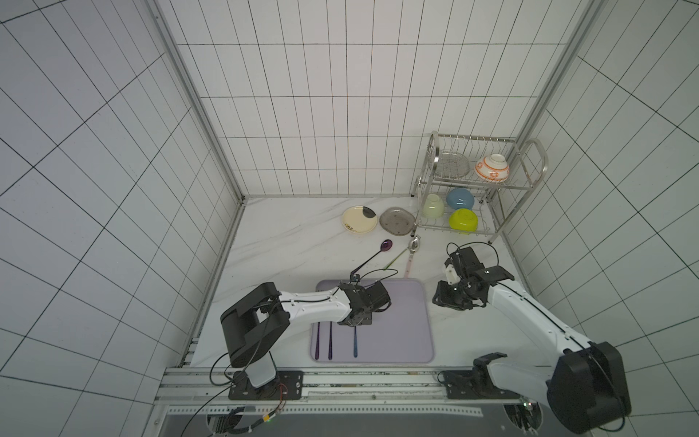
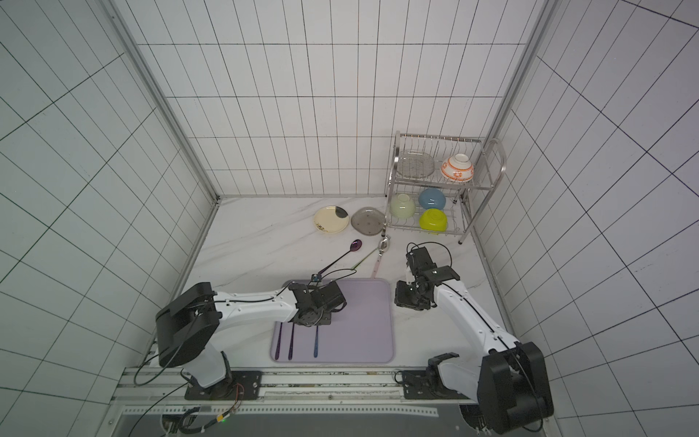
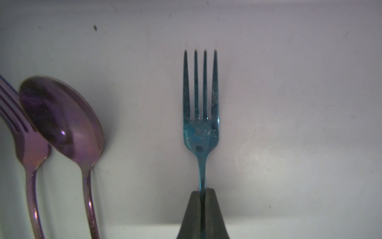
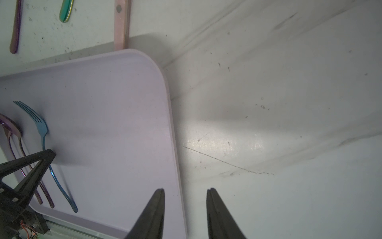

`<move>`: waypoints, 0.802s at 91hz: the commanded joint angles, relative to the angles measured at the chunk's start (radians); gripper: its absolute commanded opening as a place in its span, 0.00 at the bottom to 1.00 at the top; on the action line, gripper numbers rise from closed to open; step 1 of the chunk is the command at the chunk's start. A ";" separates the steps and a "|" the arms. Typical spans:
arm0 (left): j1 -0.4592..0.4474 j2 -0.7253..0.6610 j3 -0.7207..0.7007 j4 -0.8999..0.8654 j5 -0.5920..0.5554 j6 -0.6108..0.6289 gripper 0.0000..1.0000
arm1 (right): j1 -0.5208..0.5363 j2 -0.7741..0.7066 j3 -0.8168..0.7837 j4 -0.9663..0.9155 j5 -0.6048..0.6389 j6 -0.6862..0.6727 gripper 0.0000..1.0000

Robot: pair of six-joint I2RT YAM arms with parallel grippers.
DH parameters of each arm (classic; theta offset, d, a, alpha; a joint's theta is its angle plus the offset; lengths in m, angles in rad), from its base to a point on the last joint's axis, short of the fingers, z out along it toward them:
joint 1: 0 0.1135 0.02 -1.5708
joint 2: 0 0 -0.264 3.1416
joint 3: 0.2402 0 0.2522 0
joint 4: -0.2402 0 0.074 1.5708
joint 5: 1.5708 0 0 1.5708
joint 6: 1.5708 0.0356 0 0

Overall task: Set the spoon and fork side by side
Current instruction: Place the fork on the tray.

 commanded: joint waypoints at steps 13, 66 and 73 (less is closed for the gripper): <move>-0.010 0.036 -0.021 0.037 0.007 0.031 0.04 | 0.004 0.003 0.001 -0.017 0.017 -0.003 0.37; -0.015 0.045 -0.035 0.045 0.021 0.039 0.20 | 0.004 0.013 0.001 -0.016 0.021 -0.007 0.37; -0.017 0.036 -0.043 0.045 0.019 0.039 0.23 | 0.005 0.013 0.002 -0.016 0.022 -0.008 0.37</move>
